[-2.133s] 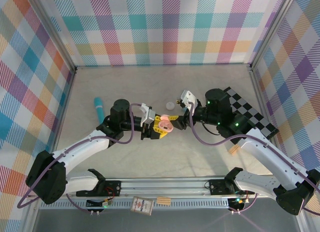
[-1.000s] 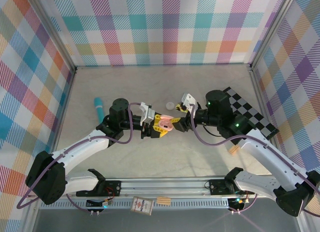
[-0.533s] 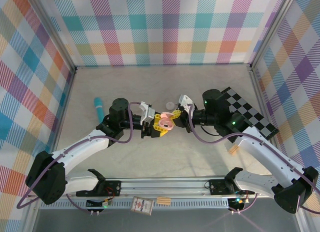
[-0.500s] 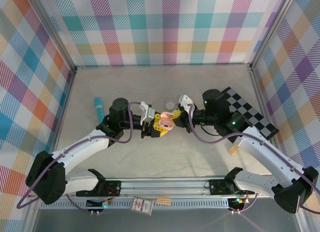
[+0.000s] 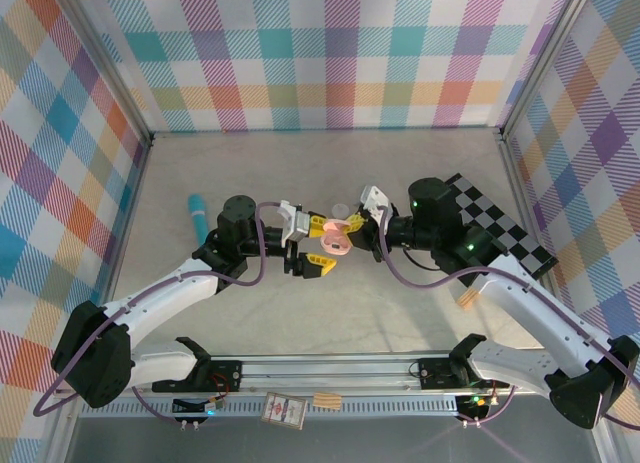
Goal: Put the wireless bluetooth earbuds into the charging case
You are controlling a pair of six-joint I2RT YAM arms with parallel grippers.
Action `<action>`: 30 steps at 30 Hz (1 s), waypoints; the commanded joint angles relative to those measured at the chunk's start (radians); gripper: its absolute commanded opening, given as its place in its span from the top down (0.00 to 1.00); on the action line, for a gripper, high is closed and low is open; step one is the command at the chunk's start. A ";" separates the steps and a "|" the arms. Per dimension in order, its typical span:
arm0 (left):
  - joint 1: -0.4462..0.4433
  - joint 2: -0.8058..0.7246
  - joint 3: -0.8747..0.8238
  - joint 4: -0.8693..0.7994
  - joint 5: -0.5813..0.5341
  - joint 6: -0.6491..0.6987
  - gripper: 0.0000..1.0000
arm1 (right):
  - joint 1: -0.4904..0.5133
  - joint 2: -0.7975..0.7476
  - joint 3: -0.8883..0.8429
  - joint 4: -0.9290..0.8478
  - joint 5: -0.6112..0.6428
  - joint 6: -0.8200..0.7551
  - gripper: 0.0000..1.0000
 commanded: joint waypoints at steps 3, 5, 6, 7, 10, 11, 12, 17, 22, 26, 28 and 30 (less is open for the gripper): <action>-0.011 0.012 -0.003 0.098 -0.013 -0.044 0.29 | -0.004 -0.020 -0.016 0.069 0.036 0.005 0.99; -0.011 0.021 -0.004 0.134 -0.011 -0.070 0.31 | -0.004 -0.017 -0.016 0.074 0.035 0.003 0.99; -0.011 0.024 -0.007 0.147 -0.009 -0.079 0.32 | -0.004 -0.016 -0.015 0.072 0.034 0.003 0.99; -0.011 0.029 -0.004 0.157 -0.007 -0.089 0.33 | -0.004 -0.013 -0.015 0.074 0.033 0.002 0.99; -0.011 0.039 -0.002 0.171 -0.004 -0.107 0.36 | -0.004 -0.009 -0.014 0.077 0.035 0.000 0.99; -0.011 0.042 -0.003 0.178 -0.003 -0.113 0.37 | -0.005 -0.009 -0.015 0.079 0.035 0.000 0.99; -0.011 0.045 -0.002 0.183 0.000 -0.120 0.39 | -0.004 -0.009 -0.015 0.080 0.036 -0.001 0.99; -0.011 0.062 0.002 0.213 0.008 -0.149 0.47 | -0.003 -0.010 -0.018 0.093 0.038 -0.003 0.99; -0.011 0.071 0.002 0.236 0.011 -0.169 0.52 | -0.003 -0.016 -0.024 0.098 0.036 -0.006 0.99; -0.011 0.069 0.006 0.239 0.017 -0.170 0.53 | -0.005 -0.016 -0.025 0.090 0.025 -0.008 0.98; -0.011 0.067 0.004 0.244 0.017 -0.170 0.51 | -0.003 -0.014 -0.025 0.085 0.019 -0.009 0.98; -0.011 0.064 0.003 0.245 0.014 -0.168 0.50 | -0.004 -0.013 -0.025 0.084 0.016 -0.009 0.98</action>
